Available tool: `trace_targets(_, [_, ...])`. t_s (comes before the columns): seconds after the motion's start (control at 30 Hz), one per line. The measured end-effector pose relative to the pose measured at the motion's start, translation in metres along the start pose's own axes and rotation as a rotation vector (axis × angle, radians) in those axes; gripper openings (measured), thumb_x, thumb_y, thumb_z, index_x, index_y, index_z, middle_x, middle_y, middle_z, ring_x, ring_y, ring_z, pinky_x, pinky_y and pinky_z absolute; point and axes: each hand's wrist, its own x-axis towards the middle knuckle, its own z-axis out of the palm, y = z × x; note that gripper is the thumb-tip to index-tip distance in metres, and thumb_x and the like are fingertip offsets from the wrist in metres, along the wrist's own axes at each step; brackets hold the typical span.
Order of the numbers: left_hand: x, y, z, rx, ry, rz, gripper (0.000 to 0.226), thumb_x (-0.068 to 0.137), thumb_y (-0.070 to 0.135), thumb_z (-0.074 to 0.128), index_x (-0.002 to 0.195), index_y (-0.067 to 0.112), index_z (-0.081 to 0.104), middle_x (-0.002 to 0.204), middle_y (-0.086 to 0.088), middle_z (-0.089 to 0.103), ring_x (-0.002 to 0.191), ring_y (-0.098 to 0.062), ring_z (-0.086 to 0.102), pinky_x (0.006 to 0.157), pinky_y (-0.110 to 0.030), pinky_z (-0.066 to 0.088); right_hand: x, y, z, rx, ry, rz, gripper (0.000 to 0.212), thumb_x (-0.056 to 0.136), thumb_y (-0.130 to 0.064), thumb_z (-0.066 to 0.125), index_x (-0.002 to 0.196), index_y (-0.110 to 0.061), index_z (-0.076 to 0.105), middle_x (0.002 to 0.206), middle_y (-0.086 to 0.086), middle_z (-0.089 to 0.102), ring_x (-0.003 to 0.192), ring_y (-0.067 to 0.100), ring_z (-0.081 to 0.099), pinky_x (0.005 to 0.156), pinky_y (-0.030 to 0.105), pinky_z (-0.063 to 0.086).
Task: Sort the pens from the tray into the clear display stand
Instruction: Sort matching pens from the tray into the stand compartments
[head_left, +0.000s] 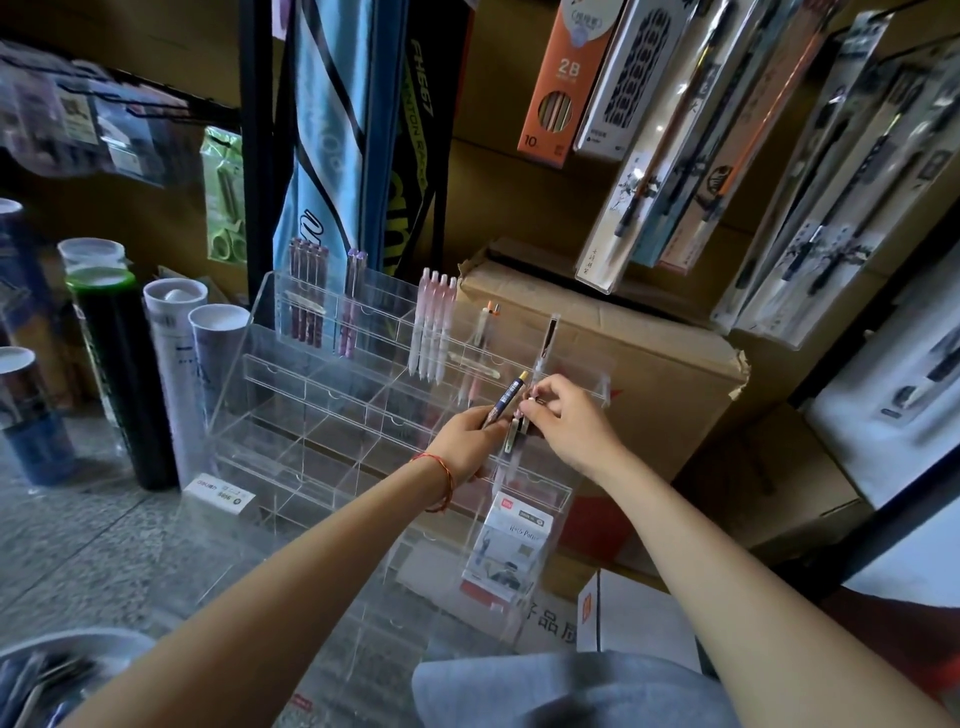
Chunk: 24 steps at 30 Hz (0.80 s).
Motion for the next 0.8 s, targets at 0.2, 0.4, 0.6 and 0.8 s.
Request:
trace_targets(0.2, [0.0,-0.001,-0.001,0.027,-0.011,-0.003,0.022,0.098,0.015,0.041,0.114,0.013,0.054,0.066,0.0,0.04,0.049,-0.011,0.035,0.033,-0.011,0.033,-0.001,0.002,-0.004,0.018,0.015,0.0,0.009,0.091,-0.015,0.058,0.095,-0.013,0.051,0.075,-0.003,0.059,0.051,-0.008,0.052,0.049,0.004,0.036])
trace_targets(0.4, [0.0,-0.002,-0.004,0.026,-0.024,-0.027,0.028,0.098,0.016,0.041,0.122,0.01,0.053,0.066,0.0,0.04,0.049,-0.011,0.034,0.033,-0.011,0.033,0.0,0.001,-0.001,-0.115,-0.039,0.021,0.012,0.093,-0.022,0.054,0.088,-0.02,0.043,0.07,0.003,0.058,0.06,0.012,0.045,0.058,0.025,0.034])
trace_targets(0.6, [-0.001,-0.002,-0.004,0.058,-0.035,-0.016,0.033,0.098,0.017,0.041,0.129,0.015,0.049,0.068,0.001,0.042,0.048,-0.01,0.035,0.035,-0.012,0.032,0.0,0.003,-0.001,-0.123,-0.031,0.044,0.018,0.092,-0.021,0.056,0.081,-0.021,0.042,0.065,-0.002,0.053,0.054,0.007,0.041,0.052,0.022,0.029])
trace_targets(0.8, [-0.003,-0.001,-0.004,0.063,-0.044,-0.022,0.034,0.098,0.016,0.04,0.132,0.016,0.047,0.067,0.002,0.041,0.048,-0.009,0.034,0.034,-0.011,0.033,-0.003,0.014,0.003,-0.087,-0.097,0.114,0.024,0.084,-0.001,0.064,0.075,-0.02,0.051,0.075,0.0,0.063,0.074,0.015,0.059,0.072,0.032,0.05])
